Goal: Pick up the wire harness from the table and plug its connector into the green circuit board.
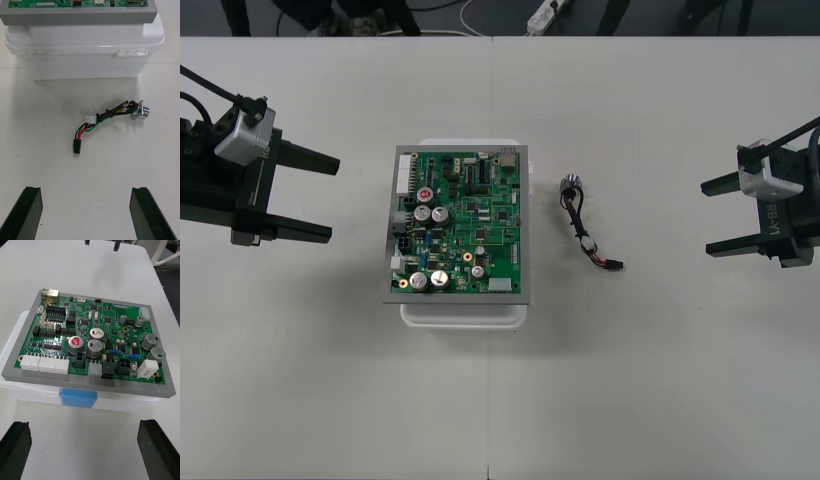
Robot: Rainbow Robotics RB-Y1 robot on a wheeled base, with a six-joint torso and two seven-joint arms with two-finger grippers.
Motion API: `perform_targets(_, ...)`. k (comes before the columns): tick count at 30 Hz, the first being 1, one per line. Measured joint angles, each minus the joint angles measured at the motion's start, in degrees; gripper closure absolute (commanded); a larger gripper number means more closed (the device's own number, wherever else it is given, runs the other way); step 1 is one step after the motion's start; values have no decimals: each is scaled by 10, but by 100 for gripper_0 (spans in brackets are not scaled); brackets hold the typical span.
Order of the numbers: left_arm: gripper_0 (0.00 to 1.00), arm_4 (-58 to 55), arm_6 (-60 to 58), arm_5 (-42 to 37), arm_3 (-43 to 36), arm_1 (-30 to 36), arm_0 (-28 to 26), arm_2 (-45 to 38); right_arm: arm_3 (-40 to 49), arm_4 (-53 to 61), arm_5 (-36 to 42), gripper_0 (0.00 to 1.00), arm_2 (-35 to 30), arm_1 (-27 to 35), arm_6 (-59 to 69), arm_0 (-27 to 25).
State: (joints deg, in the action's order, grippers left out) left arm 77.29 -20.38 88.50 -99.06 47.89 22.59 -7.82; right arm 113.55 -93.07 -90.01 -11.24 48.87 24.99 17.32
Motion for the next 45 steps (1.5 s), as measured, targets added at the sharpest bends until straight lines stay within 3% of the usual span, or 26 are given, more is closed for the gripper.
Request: perform_targets(45, 17, 0, 0, 0, 0, 0, 0, 0, 0, 0, 0, 32, 0, 0, 0, 0)
